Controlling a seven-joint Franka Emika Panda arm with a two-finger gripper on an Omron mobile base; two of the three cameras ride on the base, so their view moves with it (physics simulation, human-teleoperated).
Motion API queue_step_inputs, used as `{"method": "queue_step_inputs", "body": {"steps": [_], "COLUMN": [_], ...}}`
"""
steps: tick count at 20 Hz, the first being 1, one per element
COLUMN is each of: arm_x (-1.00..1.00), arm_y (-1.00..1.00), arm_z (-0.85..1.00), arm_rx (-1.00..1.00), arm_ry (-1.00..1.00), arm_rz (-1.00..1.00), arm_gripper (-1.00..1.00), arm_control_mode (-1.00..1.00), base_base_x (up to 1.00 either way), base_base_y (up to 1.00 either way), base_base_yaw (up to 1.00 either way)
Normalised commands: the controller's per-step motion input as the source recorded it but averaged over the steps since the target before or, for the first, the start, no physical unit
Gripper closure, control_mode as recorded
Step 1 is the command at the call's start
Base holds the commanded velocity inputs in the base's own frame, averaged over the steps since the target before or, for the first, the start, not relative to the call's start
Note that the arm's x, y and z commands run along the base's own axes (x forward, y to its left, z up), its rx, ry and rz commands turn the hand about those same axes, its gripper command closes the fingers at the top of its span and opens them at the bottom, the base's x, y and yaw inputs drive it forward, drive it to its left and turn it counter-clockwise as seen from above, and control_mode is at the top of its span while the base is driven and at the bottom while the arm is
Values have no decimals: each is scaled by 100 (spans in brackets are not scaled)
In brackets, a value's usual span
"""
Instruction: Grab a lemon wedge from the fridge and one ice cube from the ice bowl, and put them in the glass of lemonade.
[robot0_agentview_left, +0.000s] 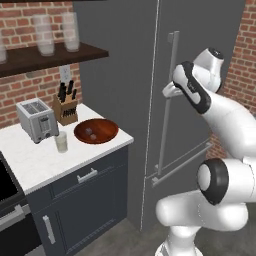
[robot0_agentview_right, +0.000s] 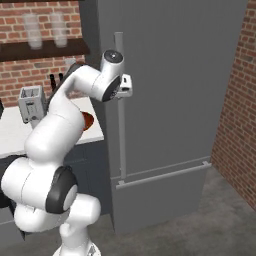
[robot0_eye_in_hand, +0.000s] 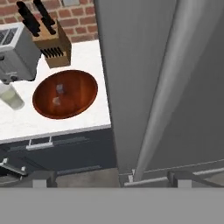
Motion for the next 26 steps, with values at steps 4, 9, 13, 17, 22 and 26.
{"method": "queue_step_inputs", "body": {"steps": [4,9,13,17,22,26], "arm_x": [78,62,32,38,35,33], "arm_y": [-16,-23,-14,0,15,20], "arm_z": [-24,-27,-19,-25,-33,-15], "arm_rx": [-5,0,0,0,0,0], "arm_ry": [8,0,0,-6,-12,-14], "arm_rz": [19,15,0,0,0,0], "arm_gripper": [-100,-100,-100,-100,-100,-100], "arm_control_mode": [-100,-100,-100,-100,-100,-100], "base_base_x": [0,0,0,0,0,0], "base_base_y": [0,0,0,0,0,0], "base_base_yaw": [0,0,0,0,0,0]}}
